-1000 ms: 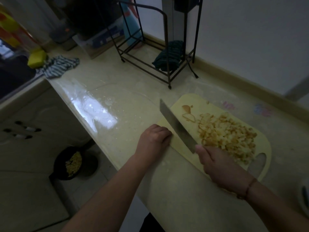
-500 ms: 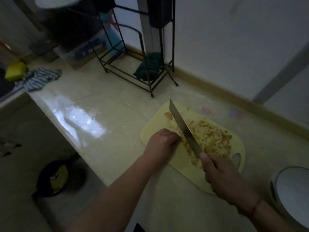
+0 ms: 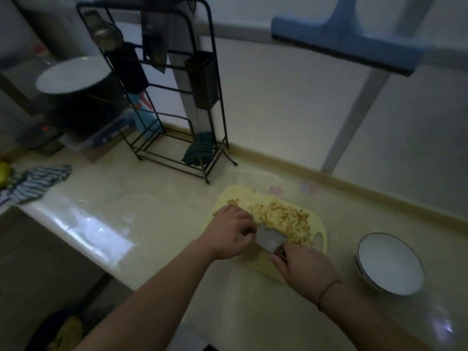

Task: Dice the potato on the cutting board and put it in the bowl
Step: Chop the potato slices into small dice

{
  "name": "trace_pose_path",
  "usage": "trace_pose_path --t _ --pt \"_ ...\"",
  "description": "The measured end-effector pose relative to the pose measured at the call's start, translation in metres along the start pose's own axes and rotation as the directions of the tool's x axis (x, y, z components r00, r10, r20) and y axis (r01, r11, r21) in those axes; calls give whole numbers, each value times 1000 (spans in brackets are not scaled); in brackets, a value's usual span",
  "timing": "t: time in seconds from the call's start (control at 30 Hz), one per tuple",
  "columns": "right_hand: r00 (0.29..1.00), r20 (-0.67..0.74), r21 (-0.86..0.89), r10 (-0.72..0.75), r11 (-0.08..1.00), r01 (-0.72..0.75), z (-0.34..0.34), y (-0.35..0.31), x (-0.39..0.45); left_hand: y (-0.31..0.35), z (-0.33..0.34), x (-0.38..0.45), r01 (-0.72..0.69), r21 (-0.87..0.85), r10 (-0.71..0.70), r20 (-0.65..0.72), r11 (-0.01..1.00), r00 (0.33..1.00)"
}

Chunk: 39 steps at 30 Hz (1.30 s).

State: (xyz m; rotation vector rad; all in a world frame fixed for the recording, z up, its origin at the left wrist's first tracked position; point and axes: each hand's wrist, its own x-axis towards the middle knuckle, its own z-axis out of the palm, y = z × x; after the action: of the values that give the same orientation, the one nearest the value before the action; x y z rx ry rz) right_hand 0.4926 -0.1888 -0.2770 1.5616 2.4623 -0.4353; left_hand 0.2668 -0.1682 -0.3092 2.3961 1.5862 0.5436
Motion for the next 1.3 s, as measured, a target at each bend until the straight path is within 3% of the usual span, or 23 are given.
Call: trace_pose_path --t 0.43,0.57,0.77,0.83,0.9,0.97,1.03,1.1,1.13,1.2,1.27,1.3 --pt "985 37 -32 169 985 -168 -20 -31 -9 17 14 29 -52 -28 58 280 998 958" --pt "984 3 -47 176 983 -175 -21 -35 -7 21 7 33 -78 -146 106 197 986 975" --pt "987 31 -68 155 986 -153 -37 -43 -18 23 -3 44 -43 -258 138 365 965 921" --pt "988 43 -90 148 986 -144 -39 -42 -24 12 -11 48 47 -333 62 310 942 949" --pt "988 45 -76 148 987 -144 -39 -37 -29 -7 -24 56 127 -387 -71 156 913 985" --pt "990 40 -35 138 990 -136 -38 -32 -30 -32 -39 60 215 -402 -234 3 890 972" --pt "991 33 -19 127 992 -127 -38 -30 -31 -56 -51 55 336 -462 -438 -129 821 890" --pt "992 23 -24 126 992 -126 -36 -26 -32 -73 -48 44 476 -511 -644 -218 716 734" --pt "991 18 -19 132 991 -131 -36 -23 -32 -78 -40 38 524 -484 -680 -232 701 695" --pt "990 21 -18 138 990 -137 -37 -17 -32 -76 -21 28 522 -410 -620 -149 748 771" --pt "991 27 -46 134 990 -133 -38 -11 -30 -65 -7 25 352 -415 -445 -152 839 883" --pt "991 30 -72 128 989 -126 -39 -9 -29 -60 -6 26 268 -422 -375 -194 866 907"
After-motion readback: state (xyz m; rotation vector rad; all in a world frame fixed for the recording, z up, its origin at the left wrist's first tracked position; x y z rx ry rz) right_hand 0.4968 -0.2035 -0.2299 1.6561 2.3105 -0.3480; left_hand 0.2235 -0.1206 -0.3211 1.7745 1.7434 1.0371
